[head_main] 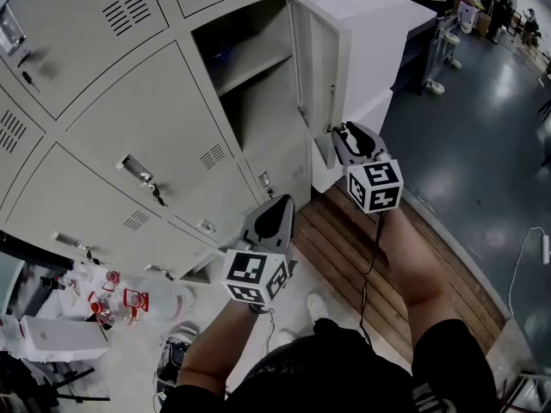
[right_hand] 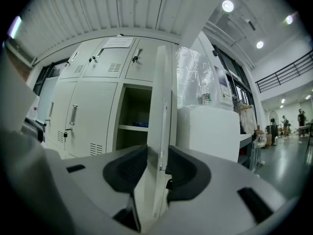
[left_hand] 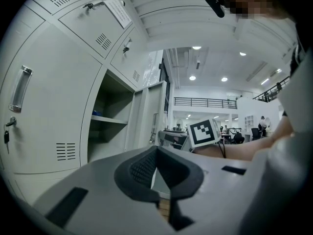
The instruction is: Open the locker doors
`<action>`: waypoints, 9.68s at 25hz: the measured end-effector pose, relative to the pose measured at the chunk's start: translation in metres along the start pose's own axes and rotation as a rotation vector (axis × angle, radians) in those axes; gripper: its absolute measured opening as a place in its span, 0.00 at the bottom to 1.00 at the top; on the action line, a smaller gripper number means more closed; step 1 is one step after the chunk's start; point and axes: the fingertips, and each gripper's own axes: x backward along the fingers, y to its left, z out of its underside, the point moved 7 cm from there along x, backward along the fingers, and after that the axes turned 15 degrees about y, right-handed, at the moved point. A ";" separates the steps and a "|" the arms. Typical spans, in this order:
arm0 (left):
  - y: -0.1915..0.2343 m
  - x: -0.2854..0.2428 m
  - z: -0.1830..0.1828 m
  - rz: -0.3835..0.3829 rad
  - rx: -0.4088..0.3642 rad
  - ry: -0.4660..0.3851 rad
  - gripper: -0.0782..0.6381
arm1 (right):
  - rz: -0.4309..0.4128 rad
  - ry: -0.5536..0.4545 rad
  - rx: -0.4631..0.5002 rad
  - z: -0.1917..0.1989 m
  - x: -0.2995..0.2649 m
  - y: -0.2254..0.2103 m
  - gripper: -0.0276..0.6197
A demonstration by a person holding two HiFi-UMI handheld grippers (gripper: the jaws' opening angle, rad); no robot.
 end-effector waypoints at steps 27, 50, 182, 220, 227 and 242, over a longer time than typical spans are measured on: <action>0.020 -0.007 0.000 -0.013 0.026 -0.008 0.11 | 0.181 -0.003 -0.147 0.012 -0.005 -0.069 0.13; 0.017 0.103 0.016 -0.053 0.014 -0.057 0.11 | 0.099 -0.022 -0.024 -0.006 0.096 0.062 0.04; 0.099 0.548 -0.092 -0.700 0.018 -0.241 0.11 | -0.918 -0.319 0.183 -0.336 0.202 0.544 0.11; 0.242 0.570 -0.160 -0.710 -0.002 -0.309 0.11 | -0.787 -0.471 0.274 -0.520 0.077 0.664 0.30; 0.257 0.565 -0.162 -0.696 -0.006 -0.313 0.11 | -0.674 -0.438 0.253 -0.525 0.080 0.673 0.30; 0.255 0.577 -0.147 -0.712 0.021 -0.300 0.11 | -0.562 -0.428 0.207 -0.526 0.081 0.681 0.30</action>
